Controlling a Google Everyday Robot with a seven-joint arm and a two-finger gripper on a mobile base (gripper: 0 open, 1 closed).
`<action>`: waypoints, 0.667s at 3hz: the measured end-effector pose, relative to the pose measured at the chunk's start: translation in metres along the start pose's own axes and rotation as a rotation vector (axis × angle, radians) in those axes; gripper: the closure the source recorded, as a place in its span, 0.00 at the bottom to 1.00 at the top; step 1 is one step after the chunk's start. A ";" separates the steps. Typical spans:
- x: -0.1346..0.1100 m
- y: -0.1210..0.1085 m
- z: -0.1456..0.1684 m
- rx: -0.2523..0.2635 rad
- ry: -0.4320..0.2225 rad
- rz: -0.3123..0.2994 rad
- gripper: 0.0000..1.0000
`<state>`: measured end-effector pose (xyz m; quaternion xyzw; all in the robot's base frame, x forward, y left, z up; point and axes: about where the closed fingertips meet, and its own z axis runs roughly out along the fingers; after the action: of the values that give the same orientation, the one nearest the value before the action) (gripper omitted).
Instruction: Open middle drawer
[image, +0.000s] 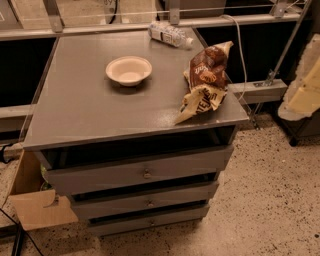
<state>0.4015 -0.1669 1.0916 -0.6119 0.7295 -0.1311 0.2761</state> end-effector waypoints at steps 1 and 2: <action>0.000 0.000 0.000 0.000 0.000 0.000 0.00; 0.000 0.000 0.000 0.000 0.000 0.000 0.00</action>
Offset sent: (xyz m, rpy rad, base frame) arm -0.0162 -0.0015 -0.0312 0.0628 0.0303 -0.0148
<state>0.4014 -0.1669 1.0916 -0.6119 0.7295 -0.1311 0.2761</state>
